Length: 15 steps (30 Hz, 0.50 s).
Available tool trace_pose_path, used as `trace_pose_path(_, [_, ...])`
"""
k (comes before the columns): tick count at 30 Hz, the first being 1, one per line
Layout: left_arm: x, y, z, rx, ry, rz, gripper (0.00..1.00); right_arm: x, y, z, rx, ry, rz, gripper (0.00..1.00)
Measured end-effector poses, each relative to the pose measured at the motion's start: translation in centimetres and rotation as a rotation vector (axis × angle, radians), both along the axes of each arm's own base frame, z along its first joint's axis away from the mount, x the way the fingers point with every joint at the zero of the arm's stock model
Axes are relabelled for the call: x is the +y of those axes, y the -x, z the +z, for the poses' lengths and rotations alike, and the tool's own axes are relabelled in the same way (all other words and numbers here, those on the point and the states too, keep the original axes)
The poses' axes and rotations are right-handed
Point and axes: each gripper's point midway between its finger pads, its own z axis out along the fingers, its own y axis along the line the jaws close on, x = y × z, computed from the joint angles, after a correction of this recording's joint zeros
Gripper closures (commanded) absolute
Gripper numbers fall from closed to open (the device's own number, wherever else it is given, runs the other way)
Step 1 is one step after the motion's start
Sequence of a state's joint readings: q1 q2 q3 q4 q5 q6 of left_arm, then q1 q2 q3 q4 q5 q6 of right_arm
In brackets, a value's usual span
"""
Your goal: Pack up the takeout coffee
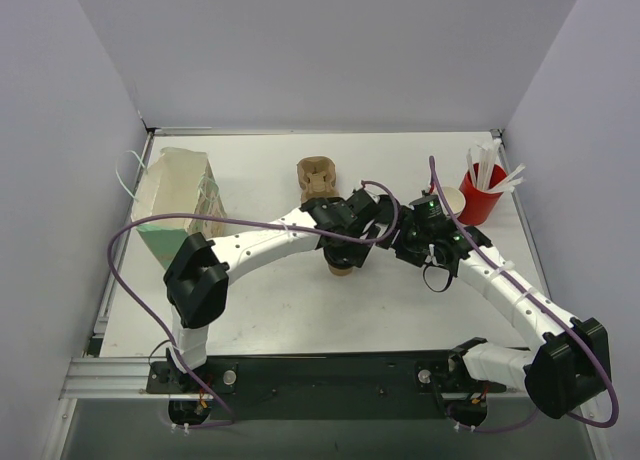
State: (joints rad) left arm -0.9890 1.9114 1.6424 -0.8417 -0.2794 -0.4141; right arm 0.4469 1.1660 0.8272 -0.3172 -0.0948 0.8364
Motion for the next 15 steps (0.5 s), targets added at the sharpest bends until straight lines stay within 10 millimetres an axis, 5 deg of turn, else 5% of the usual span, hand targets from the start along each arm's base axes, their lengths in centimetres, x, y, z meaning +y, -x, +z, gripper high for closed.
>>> trace_pose_path(15, [0.49, -0.60, 0.69, -0.006, 0.018, 0.014, 0.08, 0.03, 0.01, -0.18, 0.006, 0.003, 0.001, 0.46])
